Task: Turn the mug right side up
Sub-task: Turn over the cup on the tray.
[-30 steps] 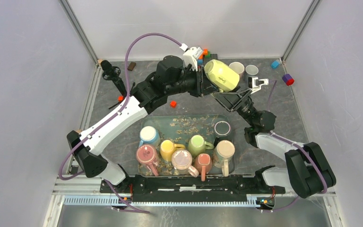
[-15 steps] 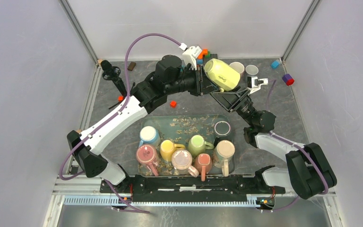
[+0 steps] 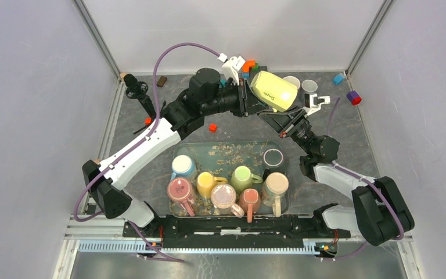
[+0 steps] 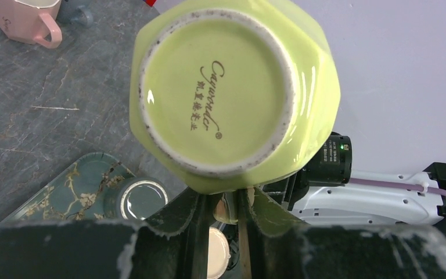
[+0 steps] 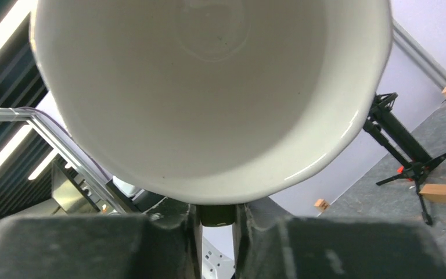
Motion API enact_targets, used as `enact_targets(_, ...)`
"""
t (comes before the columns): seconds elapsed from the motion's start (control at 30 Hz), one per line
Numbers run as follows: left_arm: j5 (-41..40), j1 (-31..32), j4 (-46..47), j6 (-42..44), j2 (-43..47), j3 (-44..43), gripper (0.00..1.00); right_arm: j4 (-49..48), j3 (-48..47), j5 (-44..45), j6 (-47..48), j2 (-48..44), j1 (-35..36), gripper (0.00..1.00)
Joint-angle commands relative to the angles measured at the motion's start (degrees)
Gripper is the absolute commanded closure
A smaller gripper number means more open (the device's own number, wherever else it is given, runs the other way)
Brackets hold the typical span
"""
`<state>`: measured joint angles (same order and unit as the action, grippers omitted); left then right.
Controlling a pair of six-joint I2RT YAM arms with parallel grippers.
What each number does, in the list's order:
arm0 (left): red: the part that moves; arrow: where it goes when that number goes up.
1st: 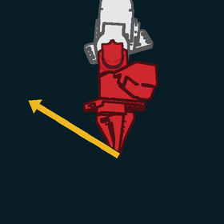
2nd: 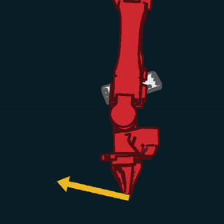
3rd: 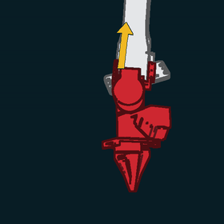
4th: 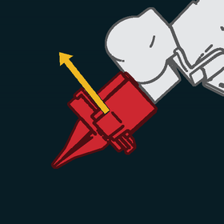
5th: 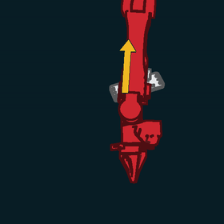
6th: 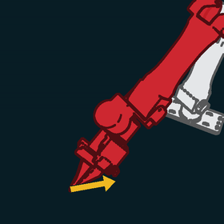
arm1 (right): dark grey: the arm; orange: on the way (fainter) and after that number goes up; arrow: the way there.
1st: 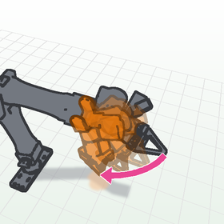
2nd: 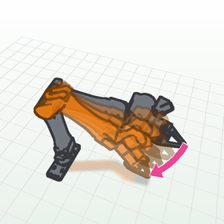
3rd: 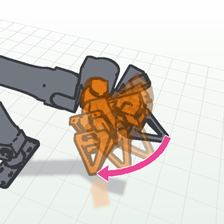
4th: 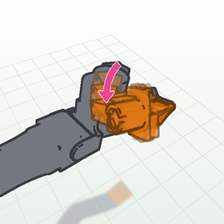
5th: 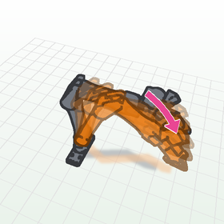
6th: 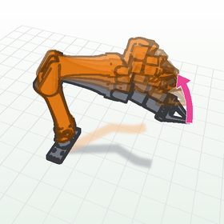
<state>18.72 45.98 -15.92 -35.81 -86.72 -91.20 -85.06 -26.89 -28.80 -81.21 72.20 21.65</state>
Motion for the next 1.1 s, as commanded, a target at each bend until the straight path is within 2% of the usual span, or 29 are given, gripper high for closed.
enact_targets(0.0,1.82,-0.38,5.18,0.39,2.91,0.71,0.98,-15.43,-2.51,-0.39,2.7,-2.26,0.19,0.95)
enact_targets(0.07,2.06,-0.78,4.92,0.55,2.88,0.79,0.98,-13.69,-2.29,-0.45,4.11,-3.04,0.19,1.0)
enact_targets(0.23,2.45,-1.29,4.68,1.26,2.85,0.96,0.87,-6.77,-2.35,-0.64,8.41,-5.33,0.23,1.0)
enact_targets(0.43,1.73,-1.7,4.1,2.57,3.25,1.04,0.58,6.87,-3.8,-0.96,16.47,-9.13,0.23,1.0)
enact_targets(0.63,-0.41,-1.68,2.86,4.67,4.33,2.24,0.39,22.51,-6.37,0.61,26.08,-12.97,0.23,1.0)
enact_targets(0.77,-1.42,-1.68,2.15,5.78,5.53,4.05,0.26,37.56,-10.42,2.77,34.5,-14.43,0.21,1.0)
enact_targets(0.93,-2.85,-1.68,1.49,7.18,7.67,7.04,0.12,48.66,-14.67,5.83,41.19,-14.32,0.2,1.0)
enact_targets(1.07,-3.98,-1.68,0.4,8.45,9.63,9.2,0.05,56.99,-18.55,8.17,45.5,-12.74,0.14,1.0)
